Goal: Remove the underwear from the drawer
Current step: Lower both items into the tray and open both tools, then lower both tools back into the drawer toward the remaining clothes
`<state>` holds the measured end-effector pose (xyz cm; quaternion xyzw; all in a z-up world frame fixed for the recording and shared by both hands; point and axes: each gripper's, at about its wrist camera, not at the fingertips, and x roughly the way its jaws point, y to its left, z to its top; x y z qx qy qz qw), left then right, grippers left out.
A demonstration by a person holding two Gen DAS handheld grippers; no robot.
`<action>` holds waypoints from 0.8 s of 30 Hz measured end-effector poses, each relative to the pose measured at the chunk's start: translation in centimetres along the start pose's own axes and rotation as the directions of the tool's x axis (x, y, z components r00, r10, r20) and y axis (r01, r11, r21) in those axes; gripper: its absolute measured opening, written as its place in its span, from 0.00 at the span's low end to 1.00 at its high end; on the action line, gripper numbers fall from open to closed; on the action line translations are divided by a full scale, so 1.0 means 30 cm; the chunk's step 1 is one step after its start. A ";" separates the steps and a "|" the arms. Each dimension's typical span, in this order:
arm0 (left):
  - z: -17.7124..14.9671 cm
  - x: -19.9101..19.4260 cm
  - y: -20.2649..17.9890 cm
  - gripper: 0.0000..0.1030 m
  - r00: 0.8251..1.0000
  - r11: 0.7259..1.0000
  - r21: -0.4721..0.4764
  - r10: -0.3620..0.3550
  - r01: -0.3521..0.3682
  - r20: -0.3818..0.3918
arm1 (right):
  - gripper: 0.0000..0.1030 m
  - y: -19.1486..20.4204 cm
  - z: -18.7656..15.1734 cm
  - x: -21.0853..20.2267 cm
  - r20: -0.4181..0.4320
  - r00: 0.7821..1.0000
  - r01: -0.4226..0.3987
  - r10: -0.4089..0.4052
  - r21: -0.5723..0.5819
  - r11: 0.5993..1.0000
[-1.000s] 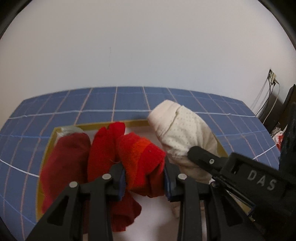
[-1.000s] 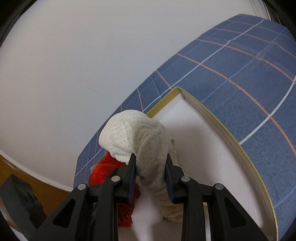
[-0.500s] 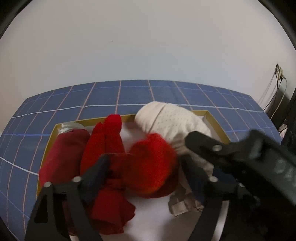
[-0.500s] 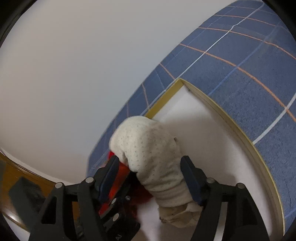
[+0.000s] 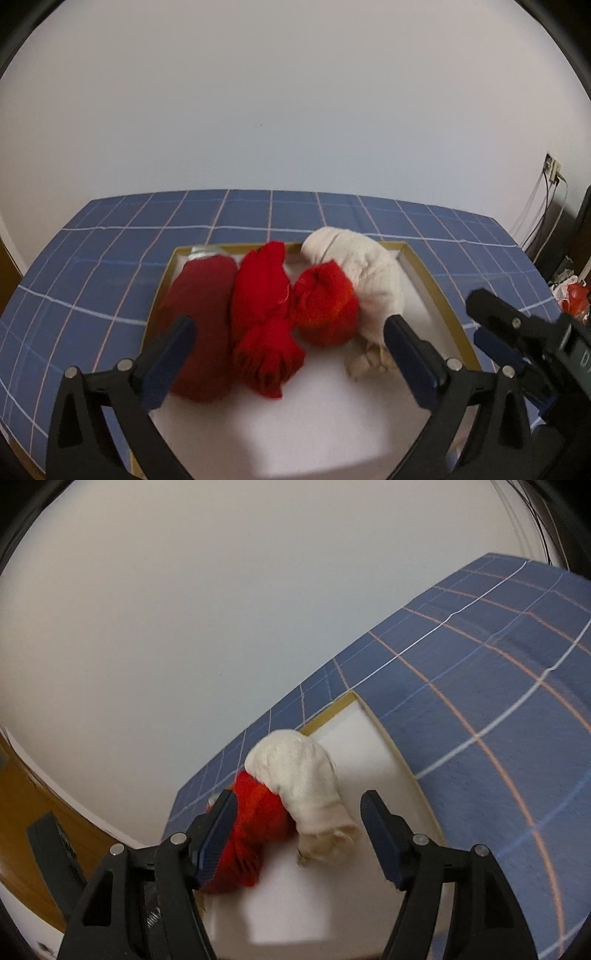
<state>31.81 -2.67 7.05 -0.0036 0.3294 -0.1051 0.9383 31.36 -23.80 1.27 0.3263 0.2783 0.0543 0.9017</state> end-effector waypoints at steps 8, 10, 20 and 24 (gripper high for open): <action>-0.104 -0.101 0.036 1.00 0.999 1.000 -0.001 -0.016 0.016 0.034 | 0.69 0.012 -0.112 -0.108 0.020 1.000 0.017 -0.015 -0.100 0.995; -0.135 -0.124 0.045 1.00 0.999 1.000 0.003 -0.028 0.028 0.045 | 0.69 0.019 -0.137 -0.125 0.022 1.000 0.023 -0.021 -0.131 0.991; -0.288 -0.240 0.056 1.00 0.997 0.998 0.053 -0.046 0.042 0.064 | 0.69 0.019 -0.266 -0.248 0.027 0.999 0.030 -0.025 -0.204 0.979; -0.328 -0.280 0.062 1.00 0.996 0.997 0.056 -0.056 0.052 0.065 | 0.69 0.016 -0.305 -0.276 0.025 0.999 0.027 -0.023 -0.209 0.977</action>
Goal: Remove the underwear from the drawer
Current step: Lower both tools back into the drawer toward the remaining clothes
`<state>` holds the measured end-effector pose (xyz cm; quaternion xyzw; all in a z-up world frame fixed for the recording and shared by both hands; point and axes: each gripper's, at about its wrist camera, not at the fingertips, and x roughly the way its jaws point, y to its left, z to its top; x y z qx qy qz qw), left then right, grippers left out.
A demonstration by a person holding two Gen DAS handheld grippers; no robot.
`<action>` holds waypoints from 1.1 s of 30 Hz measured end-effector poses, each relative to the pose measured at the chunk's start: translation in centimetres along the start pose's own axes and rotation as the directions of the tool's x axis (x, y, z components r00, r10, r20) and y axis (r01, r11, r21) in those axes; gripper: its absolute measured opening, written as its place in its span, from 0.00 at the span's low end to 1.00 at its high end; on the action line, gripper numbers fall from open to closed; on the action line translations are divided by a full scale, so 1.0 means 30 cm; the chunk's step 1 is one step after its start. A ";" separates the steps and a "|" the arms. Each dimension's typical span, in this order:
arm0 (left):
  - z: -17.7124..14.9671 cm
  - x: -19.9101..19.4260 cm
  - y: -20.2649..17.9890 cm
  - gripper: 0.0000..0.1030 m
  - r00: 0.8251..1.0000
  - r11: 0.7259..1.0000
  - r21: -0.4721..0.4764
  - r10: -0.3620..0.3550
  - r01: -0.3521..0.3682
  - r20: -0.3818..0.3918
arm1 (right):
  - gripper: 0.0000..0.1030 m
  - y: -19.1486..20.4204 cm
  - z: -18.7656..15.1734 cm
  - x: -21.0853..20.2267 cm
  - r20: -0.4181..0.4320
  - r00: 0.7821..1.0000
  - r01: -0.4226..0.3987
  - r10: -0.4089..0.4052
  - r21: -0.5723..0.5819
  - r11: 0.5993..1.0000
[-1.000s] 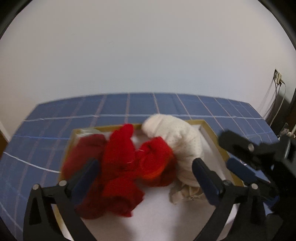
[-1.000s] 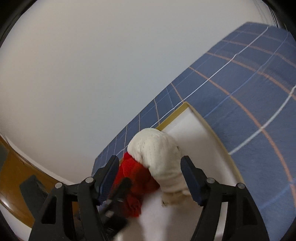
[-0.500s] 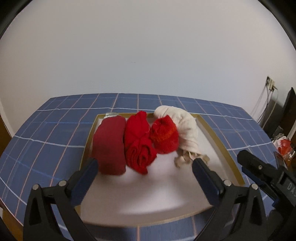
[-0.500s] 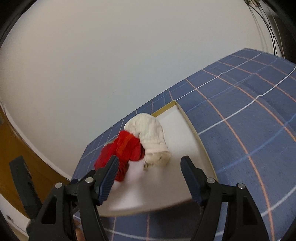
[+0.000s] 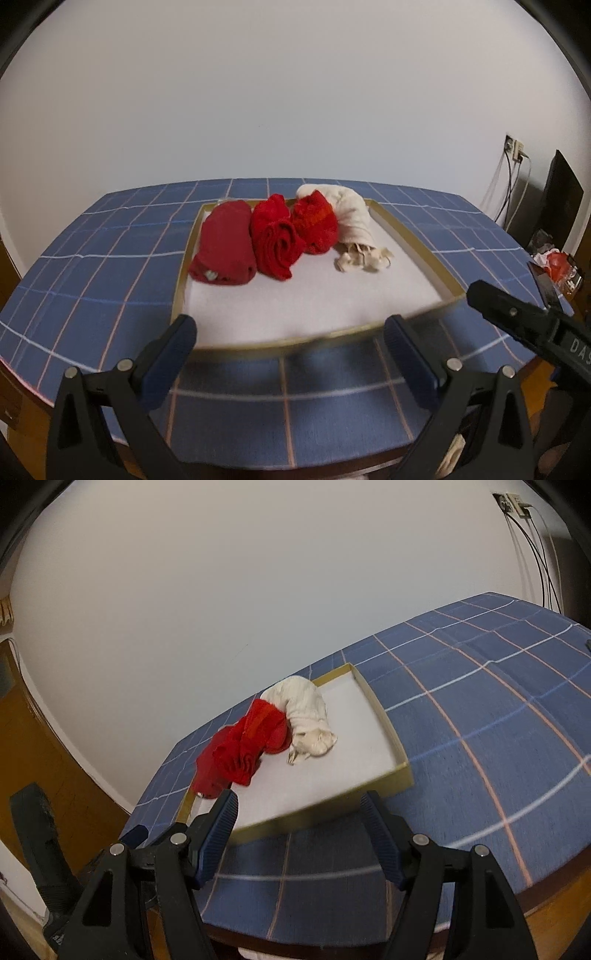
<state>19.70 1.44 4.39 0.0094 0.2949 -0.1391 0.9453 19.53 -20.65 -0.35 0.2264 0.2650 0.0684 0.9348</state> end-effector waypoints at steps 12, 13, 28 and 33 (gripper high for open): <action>-0.106 -0.087 -0.009 1.00 1.000 0.999 0.032 -0.021 0.021 0.004 | 0.69 0.034 -0.076 -0.117 0.003 1.000 -0.029 0.029 -0.034 0.999; -0.116 -0.091 -0.009 1.00 1.000 0.999 0.036 -0.024 0.023 0.002 | 0.69 0.037 -0.088 -0.128 0.001 1.000 -0.029 0.029 -0.043 0.999; -0.303 -0.111 -0.049 1.00 0.995 0.986 0.152 -0.056 0.068 -0.084 | 0.69 0.034 -0.281 -0.225 -0.049 0.999 -0.001 -0.006 -0.141 0.990; -0.370 -0.125 -0.051 1.00 0.991 0.973 0.214 -0.067 0.091 -0.120 | 0.69 0.010 -0.344 -0.248 -0.084 0.996 -0.005 -0.007 -0.148 0.989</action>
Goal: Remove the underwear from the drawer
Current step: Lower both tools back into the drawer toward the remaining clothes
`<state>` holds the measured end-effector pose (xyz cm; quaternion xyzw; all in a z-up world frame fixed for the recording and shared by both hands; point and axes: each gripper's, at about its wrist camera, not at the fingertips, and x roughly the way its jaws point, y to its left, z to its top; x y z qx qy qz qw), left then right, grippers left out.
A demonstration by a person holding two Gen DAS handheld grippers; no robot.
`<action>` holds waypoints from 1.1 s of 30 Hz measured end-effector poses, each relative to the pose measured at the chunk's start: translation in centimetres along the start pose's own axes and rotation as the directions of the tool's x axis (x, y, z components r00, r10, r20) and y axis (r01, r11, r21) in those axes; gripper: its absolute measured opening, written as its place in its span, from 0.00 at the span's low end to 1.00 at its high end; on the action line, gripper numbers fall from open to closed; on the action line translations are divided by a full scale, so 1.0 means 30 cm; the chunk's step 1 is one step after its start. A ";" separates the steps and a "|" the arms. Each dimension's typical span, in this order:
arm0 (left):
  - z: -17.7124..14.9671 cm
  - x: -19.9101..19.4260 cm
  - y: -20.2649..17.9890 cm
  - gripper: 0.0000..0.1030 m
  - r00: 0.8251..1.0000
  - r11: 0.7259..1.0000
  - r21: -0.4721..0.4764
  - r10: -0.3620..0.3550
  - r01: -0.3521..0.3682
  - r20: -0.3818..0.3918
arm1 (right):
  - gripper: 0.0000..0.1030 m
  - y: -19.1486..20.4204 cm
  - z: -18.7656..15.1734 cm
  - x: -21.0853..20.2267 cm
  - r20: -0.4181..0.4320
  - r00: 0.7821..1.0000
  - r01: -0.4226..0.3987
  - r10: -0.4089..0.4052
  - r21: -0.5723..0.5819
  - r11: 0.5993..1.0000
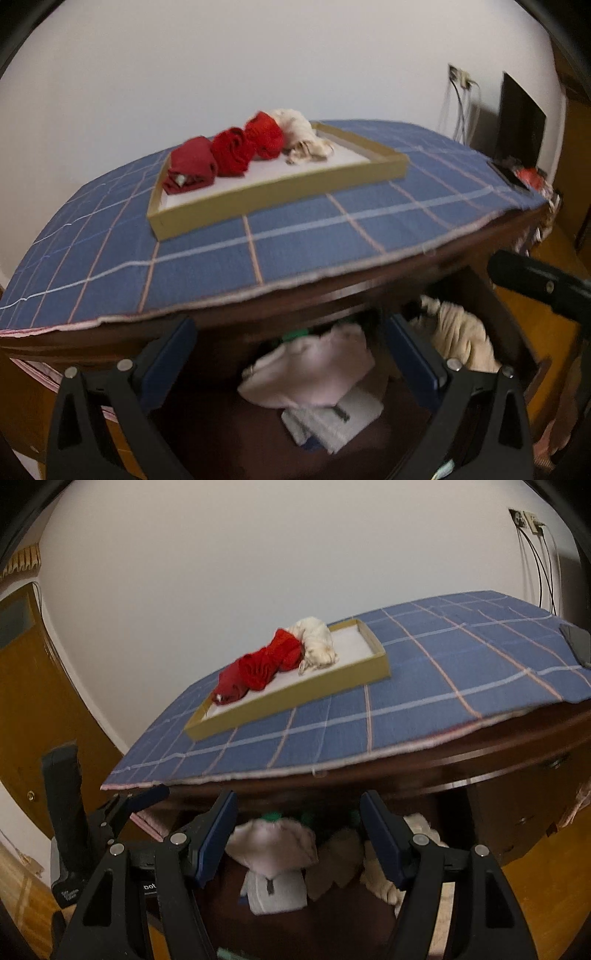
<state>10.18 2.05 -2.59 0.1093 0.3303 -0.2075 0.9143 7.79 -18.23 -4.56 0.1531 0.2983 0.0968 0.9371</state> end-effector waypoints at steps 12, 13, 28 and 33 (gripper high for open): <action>-0.124 0.138 -0.099 1.00 0.983 0.960 0.278 0.028 0.024 -0.180 | 0.69 -0.091 -0.156 0.014 -0.119 0.993 0.025 -0.020 0.042 0.999; -0.123 0.162 -0.105 1.00 0.980 0.958 0.285 0.029 0.029 -0.198 | 0.69 -0.096 -0.156 0.014 -0.122 0.992 0.026 -0.020 0.049 0.998; -0.134 0.331 -0.183 0.97 0.930 0.867 0.494 0.124 0.069 -0.347 | 0.69 -0.152 -0.150 0.007 -0.132 0.990 0.059 -0.049 0.078 0.995; -0.146 0.365 -0.196 0.81 0.907 0.869 0.486 0.129 0.092 -0.402 | 0.69 -0.182 -0.155 0.007 -0.158 0.985 0.087 -0.074 0.076 0.993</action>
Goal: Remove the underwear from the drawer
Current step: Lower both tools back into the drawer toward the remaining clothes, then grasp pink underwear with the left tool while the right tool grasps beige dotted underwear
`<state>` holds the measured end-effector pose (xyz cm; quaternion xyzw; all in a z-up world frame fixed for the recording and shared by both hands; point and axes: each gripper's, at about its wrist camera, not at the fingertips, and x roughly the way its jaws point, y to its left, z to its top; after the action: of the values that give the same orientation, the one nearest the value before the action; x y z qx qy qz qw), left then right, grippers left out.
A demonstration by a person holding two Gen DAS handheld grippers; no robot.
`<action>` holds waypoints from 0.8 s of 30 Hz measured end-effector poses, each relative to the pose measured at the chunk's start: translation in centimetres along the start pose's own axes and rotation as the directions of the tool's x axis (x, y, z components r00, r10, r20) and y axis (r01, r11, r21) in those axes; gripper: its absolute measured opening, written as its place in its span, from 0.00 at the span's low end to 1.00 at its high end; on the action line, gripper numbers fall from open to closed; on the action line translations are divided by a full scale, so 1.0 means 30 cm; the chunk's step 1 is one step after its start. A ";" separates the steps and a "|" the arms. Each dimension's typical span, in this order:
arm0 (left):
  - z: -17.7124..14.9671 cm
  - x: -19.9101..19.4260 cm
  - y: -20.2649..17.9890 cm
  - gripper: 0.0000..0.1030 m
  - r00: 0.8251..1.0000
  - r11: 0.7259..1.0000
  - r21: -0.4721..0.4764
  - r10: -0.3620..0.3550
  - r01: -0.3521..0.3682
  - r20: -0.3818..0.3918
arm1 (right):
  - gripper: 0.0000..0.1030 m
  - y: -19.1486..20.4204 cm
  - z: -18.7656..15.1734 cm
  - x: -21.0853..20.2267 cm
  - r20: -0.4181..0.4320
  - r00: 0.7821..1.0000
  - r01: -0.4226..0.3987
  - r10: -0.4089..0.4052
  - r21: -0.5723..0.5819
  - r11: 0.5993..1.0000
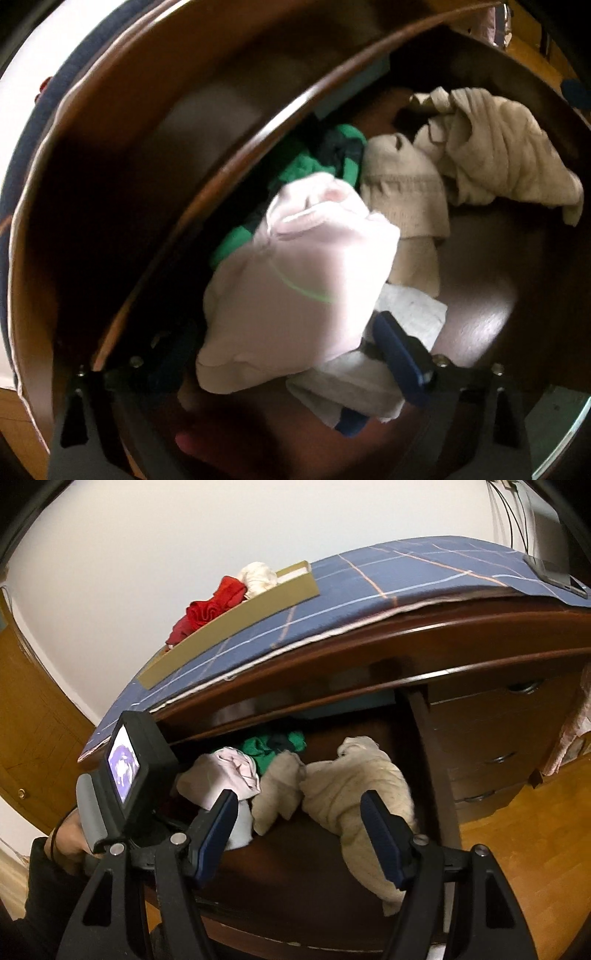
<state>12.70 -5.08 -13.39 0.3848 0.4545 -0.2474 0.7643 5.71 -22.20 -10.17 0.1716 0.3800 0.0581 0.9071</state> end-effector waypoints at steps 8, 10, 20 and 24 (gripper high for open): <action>-0.021 0.016 0.060 0.45 0.972 0.967 -0.111 -0.233 0.230 -0.015 | 0.69 -0.013 -0.009 0.003 -0.020 1.000 0.022 -0.022 -0.020 1.000; -0.040 0.004 0.056 0.41 0.969 0.964 -0.103 -0.249 0.247 -0.007 | 0.69 -0.018 -0.009 0.000 -0.024 0.999 0.034 -0.034 -0.032 0.999; -0.215 -0.215 0.131 0.36 0.915 0.895 -0.221 -0.344 0.388 0.212 | 0.69 -0.016 0.012 0.025 -0.093 0.994 0.045 -0.057 -0.122 0.992; -0.247 -0.295 0.161 0.36 0.875 0.847 -0.278 -0.365 0.454 0.318 | 0.69 0.004 0.009 0.076 -0.154 0.987 0.030 -0.055 -0.165 0.986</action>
<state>8.35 4.00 -5.96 0.1039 0.4611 -0.3697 0.7999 7.52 -21.61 -11.48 0.0837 0.4481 0.0829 0.8862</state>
